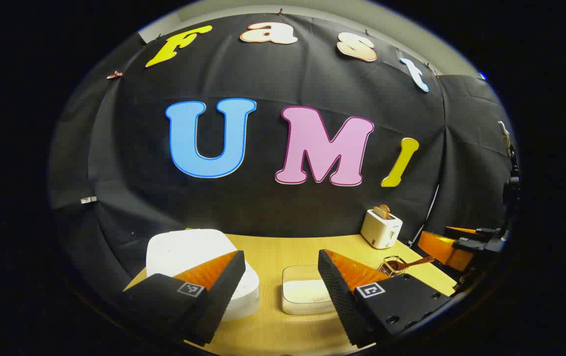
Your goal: Close the left gripper, press the button to open the rice cooker; take a wooden spoon from the chopstick holder with the right hand, scoop a spoonful of rice and pour it into the rice cooker, then put the wooden spoon back into the chopstick holder.
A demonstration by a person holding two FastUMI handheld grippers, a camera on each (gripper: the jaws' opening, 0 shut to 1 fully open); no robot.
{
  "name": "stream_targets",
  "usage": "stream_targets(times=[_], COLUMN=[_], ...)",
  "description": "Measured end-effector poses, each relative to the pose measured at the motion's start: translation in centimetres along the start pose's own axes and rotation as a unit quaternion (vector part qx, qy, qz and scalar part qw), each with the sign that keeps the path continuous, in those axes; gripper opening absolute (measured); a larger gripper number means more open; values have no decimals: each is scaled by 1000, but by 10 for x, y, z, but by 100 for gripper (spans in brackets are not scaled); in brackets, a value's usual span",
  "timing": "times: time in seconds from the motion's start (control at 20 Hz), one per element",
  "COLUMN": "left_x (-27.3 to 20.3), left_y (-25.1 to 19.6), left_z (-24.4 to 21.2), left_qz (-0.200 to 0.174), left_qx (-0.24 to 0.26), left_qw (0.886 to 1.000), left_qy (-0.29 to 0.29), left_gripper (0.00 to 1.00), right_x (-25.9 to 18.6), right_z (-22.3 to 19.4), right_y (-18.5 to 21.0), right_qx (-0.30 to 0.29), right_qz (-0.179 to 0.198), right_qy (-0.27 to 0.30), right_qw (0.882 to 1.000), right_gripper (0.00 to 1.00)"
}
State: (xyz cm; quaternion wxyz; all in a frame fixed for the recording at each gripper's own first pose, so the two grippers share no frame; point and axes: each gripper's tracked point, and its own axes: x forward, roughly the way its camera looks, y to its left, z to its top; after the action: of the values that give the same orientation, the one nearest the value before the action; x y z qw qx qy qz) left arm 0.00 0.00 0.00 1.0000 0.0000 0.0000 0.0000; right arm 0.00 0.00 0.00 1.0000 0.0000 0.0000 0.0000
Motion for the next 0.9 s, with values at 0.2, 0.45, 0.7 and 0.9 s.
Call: stream_targets(times=[0.2, 0.45, 0.7, 0.9], left_x=[-2, -5, -2, 0], left_y=[2, -2, 6, 23], left_z=[-12, -14, -15, -9], left_qz=[8, 5, 13, 25], left_qx=[2, 5, 2, 1], left_qw=[1000, 1000, 1000, 1000], left_qy=[19, 23, 20, 7], left_gripper=[95, 95, 95, 95], right_x=[0, -1, -4, -5], right_z=[-17, -22, -27, -31], right_y=[-9, -17, -21, -23], right_qx=[16, 30, 35, 44], right_qz=[-4, -13, -14, -19], right_qy=[29, 41, 48, 54], right_qw=[999, 999, 998, 997], right_gripper=[98, 98, 99, 99])
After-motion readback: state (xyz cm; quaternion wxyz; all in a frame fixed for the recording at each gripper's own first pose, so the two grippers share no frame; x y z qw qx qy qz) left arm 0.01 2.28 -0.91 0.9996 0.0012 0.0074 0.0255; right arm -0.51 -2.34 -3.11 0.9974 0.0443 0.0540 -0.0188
